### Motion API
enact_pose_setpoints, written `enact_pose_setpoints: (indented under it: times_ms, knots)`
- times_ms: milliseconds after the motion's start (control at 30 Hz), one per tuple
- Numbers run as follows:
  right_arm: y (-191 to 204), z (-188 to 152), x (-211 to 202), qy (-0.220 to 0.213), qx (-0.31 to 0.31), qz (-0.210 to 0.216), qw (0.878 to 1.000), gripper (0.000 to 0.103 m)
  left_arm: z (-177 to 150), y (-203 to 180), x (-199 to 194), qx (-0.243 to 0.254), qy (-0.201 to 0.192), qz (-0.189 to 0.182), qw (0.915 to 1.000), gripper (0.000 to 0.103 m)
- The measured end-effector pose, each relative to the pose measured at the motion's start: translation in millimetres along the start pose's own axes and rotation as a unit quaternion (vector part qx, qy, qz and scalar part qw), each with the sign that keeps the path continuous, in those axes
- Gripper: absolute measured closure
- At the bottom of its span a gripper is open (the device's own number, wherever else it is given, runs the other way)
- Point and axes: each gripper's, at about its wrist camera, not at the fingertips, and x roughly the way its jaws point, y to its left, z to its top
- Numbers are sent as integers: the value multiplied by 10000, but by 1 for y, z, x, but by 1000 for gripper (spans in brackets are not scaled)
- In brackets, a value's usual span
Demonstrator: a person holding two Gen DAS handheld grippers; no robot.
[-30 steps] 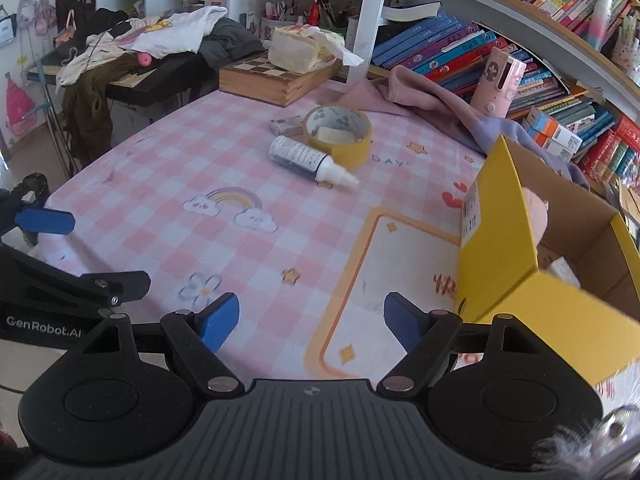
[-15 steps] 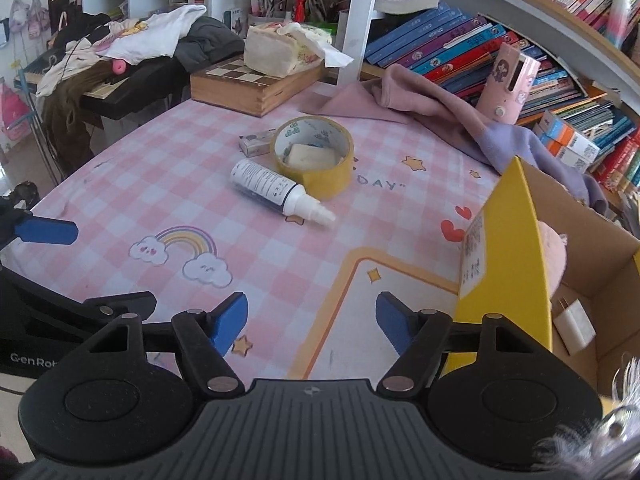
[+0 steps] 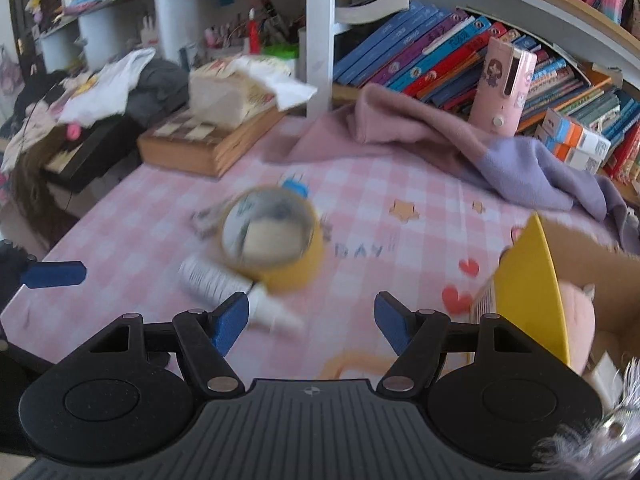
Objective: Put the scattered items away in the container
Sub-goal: 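Grasp the white bottle with left tool while right tool grasps yellow tape roll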
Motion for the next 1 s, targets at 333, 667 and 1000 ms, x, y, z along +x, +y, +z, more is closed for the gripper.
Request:
enact_pose_setpoints:
  times_ms: [333,667,1000]
  knots:
    - [-9,29,36,110,290,88,9995,45,25,-4,69,1084,284,-754,9908,7]
    - [-12,34,62,229,358,64,9991,54,21,-3,79,1085,675,-1477,9807,23]
    - [-25,34,75,371,538,42,9979,59,22,-25,72,1623,848,-1736,9676,63]
